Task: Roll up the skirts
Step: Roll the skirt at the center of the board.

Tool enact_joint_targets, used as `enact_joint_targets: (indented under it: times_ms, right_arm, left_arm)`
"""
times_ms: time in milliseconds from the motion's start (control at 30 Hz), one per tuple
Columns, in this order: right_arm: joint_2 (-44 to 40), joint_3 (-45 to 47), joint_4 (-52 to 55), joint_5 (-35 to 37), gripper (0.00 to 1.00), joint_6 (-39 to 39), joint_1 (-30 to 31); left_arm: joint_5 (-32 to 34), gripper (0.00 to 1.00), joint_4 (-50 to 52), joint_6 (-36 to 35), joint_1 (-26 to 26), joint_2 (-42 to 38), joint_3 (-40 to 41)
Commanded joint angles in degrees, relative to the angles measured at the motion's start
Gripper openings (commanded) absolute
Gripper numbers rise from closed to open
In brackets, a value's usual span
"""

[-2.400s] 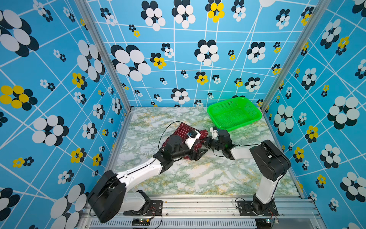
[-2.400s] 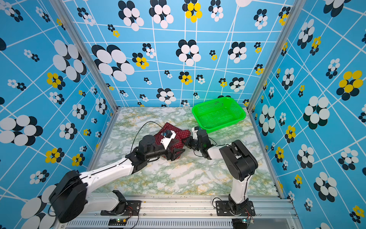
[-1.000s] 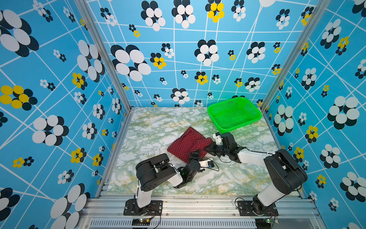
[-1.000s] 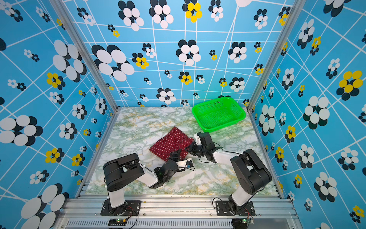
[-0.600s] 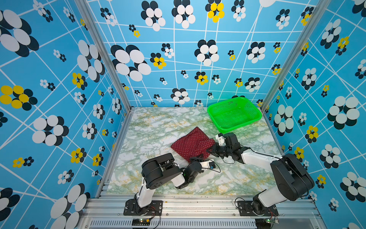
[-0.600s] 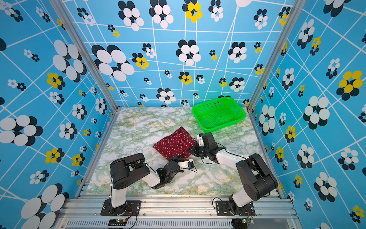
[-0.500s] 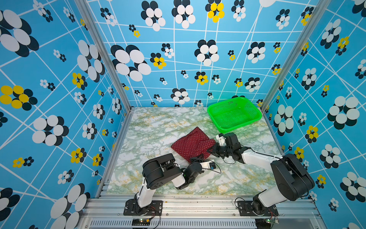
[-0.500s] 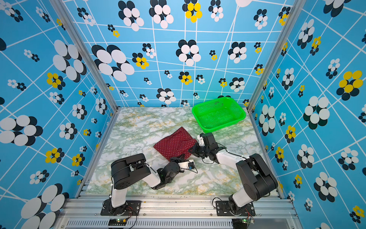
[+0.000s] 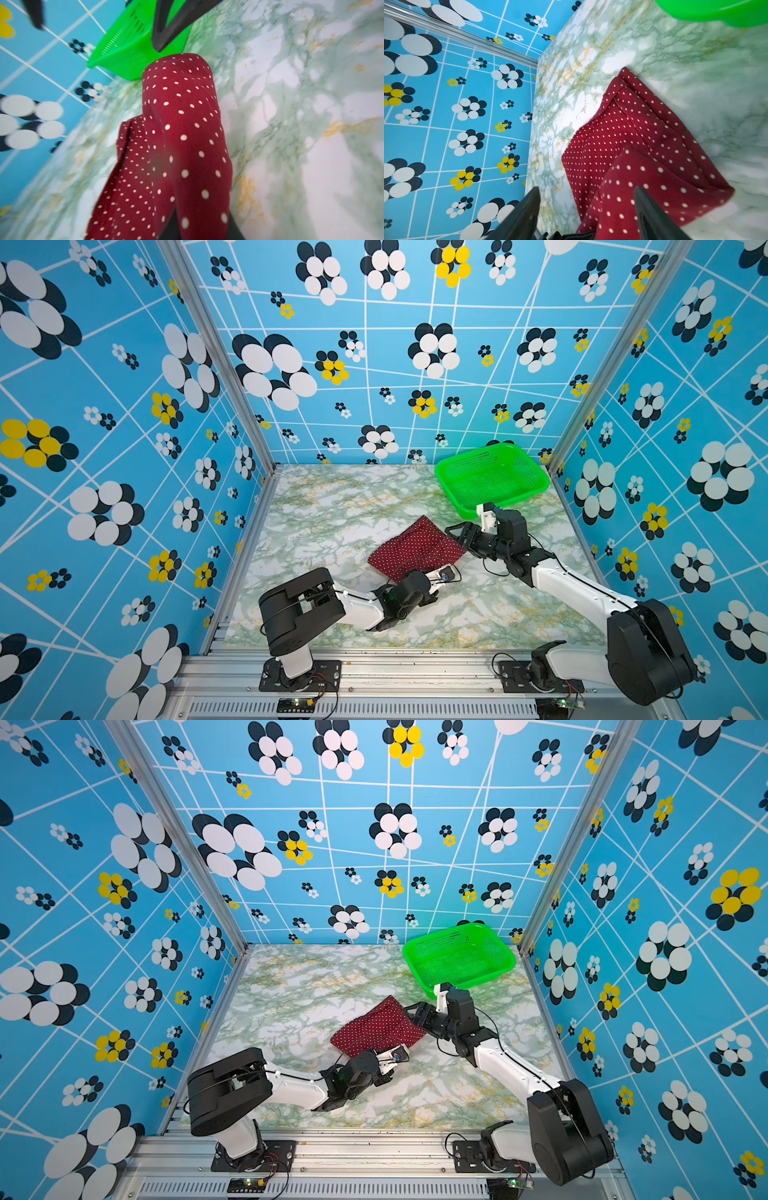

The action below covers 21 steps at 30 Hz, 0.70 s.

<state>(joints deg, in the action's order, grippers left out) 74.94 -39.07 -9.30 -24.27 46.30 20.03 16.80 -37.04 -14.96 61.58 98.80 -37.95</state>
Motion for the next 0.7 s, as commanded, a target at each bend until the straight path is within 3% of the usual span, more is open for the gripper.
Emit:
enact_joint_targets:
  times_ms: [0, 133, 333, 667]
  right_arm:
    - [0.7, 3.2, 1.6, 0.1, 0.74, -2.0, -0.2]
    - [-1.1, 7.4, -0.5, 0.1, 0.74, -1.3, -1.1]
    - [-4.9, 11.1, -1.3, -4.9, 0.75, -3.0, -3.0]
    - [10.0, 13.8, -21.0, -12.3, 0.75, 4.7, -3.0]
  left_arm:
    - [-11.9, 0.0, 10.1, 15.2, -4.7, -0.2, -4.0]
    - [-22.3, 0.0, 5.5, 25.9, -12.3, 0.0, -2.0]
    - [-28.9, 0.0, 3.2, 31.7, -17.0, 2.3, -0.5]
    - [-42.2, 0.0, -21.9, 49.8, -23.5, 10.2, 5.4]
